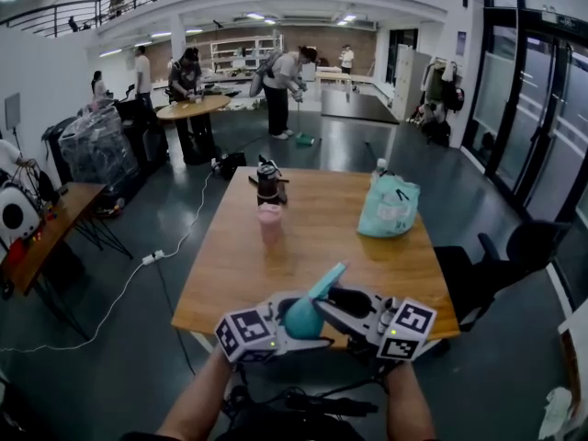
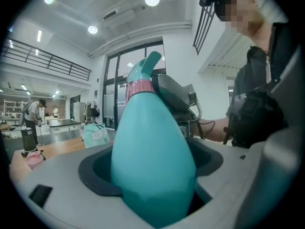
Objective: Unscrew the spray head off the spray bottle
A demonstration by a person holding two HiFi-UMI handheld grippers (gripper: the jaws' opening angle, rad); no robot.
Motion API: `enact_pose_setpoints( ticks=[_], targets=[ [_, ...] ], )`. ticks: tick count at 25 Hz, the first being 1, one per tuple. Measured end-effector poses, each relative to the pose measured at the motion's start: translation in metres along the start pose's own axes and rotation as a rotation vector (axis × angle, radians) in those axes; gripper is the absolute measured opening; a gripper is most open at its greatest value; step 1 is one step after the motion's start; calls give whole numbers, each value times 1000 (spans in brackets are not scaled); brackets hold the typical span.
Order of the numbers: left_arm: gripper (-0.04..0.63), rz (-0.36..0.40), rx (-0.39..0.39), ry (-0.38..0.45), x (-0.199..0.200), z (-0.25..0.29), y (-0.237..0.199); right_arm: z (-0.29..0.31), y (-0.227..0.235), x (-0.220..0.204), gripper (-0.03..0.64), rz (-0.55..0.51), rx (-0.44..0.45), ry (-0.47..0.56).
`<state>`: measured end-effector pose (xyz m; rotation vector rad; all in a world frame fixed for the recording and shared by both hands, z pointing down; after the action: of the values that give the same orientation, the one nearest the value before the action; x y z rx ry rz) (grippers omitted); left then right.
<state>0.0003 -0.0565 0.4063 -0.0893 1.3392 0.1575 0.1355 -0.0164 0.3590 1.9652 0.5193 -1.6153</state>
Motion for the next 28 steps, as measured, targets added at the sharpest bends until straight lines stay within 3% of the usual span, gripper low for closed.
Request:
enact_pose_setpoints(
  ticks=[6,9,17,22,28],
  targets=[
    [422,-19,-113,20,1,0,6,-3,4,-1,133,58,129,9],
    [422,-14,-98,19,0,0,6,-3,7,-4,143,66,156,14],
    [423,-60,194,36,-3,-9,-17,8,9,0,164,39,-49,21],
    [423,-45,359,23,-3,-12,-35,28,8,2,169,51,-250,26],
    [423,-33,460,-9,-9,-14,-62,55,23,5,167,94,-379,23]
  ],
)
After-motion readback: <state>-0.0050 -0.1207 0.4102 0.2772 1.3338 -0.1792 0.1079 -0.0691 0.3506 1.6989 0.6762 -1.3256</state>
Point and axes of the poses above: the fingertips, and each gripper's own axes: z forward along the fingers, y to its right, x out of its top, the point moved 9 cm from there along -z, backward along the fingers, and after that the axes turned 7 degrees about -x, right-handed, at the moved point
